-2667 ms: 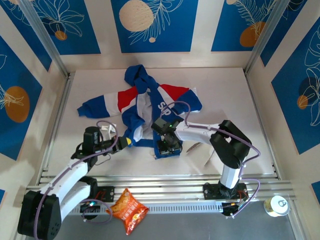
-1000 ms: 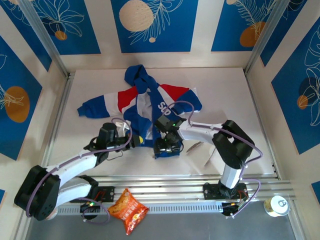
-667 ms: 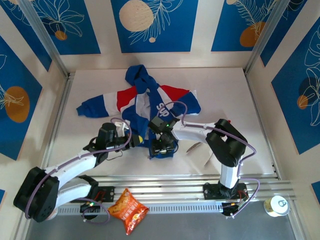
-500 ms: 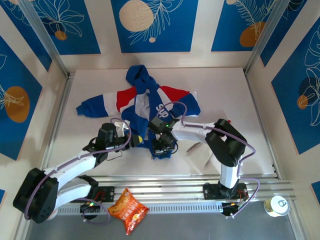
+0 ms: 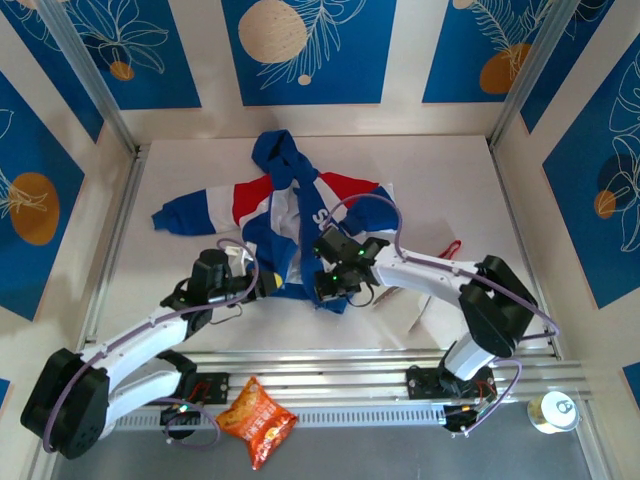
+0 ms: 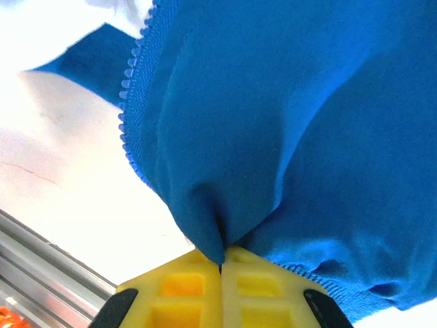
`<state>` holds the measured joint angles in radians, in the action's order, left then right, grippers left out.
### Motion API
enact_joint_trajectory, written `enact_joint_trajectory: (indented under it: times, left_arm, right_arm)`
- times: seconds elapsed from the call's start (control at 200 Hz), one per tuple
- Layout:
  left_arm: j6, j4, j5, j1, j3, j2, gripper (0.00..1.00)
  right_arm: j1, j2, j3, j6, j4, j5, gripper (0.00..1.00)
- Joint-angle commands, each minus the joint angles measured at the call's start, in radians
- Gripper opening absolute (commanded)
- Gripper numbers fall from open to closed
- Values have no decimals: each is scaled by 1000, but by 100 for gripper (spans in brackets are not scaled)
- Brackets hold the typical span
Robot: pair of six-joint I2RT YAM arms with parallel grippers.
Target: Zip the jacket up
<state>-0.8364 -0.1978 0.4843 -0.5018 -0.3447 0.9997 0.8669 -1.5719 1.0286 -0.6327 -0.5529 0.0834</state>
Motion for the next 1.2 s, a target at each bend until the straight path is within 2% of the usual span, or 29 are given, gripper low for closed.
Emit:
enact_joint_trajectory:
  times: [0.0,0.18,0.4,0.49,0.575,0.665,0.795,0.99,1.19]
  left_arm:
    - [-7,-47,3,-9,17,-17,0]
    - [-100,-274,43,-9,62,-10,0]
    - [-117,-388,81,-9,55,8,0]
    - [-110,-354,27,-7,55,-27,0]
    - [-102,-224,-60,-3,46,-66,0]
    - [-69,-156,-40,-3,16,-48,0]
    - [-99,-279,9,-6,34,-52,0]
    - [-63,-419,44,-9,38,-68,0]
    - [-67,-708,66,-13,58,24,0]
  right_arm:
    - [-21,58,-39,19,32,-12,0]
    - [-52,142,-102,31,149,-111,0]
    - [-112,198,-147,31,234,-215,0]
    - [-134,202,-137,39,230,-240,0]
    - [-152,190,-112,48,212,-250,0]
    - [-166,175,-91,61,213,-274,0]
    - [-176,174,-85,71,251,-323,0]
    - [-211,202,-98,85,321,-416,0]
    - [-259,237,-127,120,388,-529,0]
